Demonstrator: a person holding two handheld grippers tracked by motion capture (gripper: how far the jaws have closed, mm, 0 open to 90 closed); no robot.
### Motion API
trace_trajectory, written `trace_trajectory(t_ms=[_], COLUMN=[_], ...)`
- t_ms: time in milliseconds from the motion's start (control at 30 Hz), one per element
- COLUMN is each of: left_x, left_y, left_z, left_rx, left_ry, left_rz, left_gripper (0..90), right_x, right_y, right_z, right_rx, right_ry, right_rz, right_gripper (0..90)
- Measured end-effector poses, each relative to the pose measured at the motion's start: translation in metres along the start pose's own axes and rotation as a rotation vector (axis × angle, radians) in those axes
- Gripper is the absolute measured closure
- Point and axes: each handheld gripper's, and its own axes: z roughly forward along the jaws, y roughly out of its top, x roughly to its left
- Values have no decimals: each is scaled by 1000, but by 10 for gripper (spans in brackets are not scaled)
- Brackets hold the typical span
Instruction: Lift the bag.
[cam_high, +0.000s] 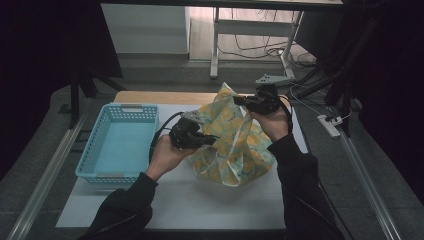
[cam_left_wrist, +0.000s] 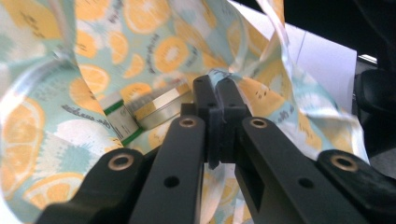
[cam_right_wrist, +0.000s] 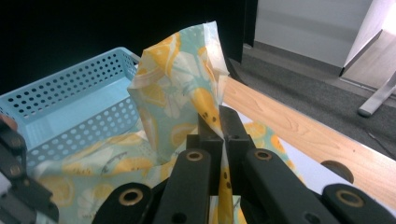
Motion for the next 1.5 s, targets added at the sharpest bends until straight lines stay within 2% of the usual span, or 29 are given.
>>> trace_trajectory(t_ms=[300, 400, 567, 700, 1000, 1267, 1500], left_x=[1, 0, 2, 5, 8, 5, 3], left_y=[29, 39, 52, 61, 80, 97, 102], left_z=[-33, -44, -63, -78, -105, -131, -143], left_rx=[-62, -75, -116, -154, -200, -245, -257], left_ry=[35, 58, 85, 93, 139, 173, 211], left_rz=[32, 52, 52, 49, 54, 67, 78], left_gripper=[899, 899, 899, 899, 899, 900, 899], right_x=[2, 3, 3, 3, 5, 2, 0], right_y=[14, 20, 28, 38, 56, 65, 71], right_z=[-11, -15, -24, -32, -47, -58, -70], right_rx=[-41, -52, -75, -94, -125, -155, -190], right_ry=[4, 2, -5, -13, -34, -58, -77], right_rz=[-9, -13, -17, -25, -44, -43, -38], right_gripper=[900, 900, 900, 900, 899, 900, 899])
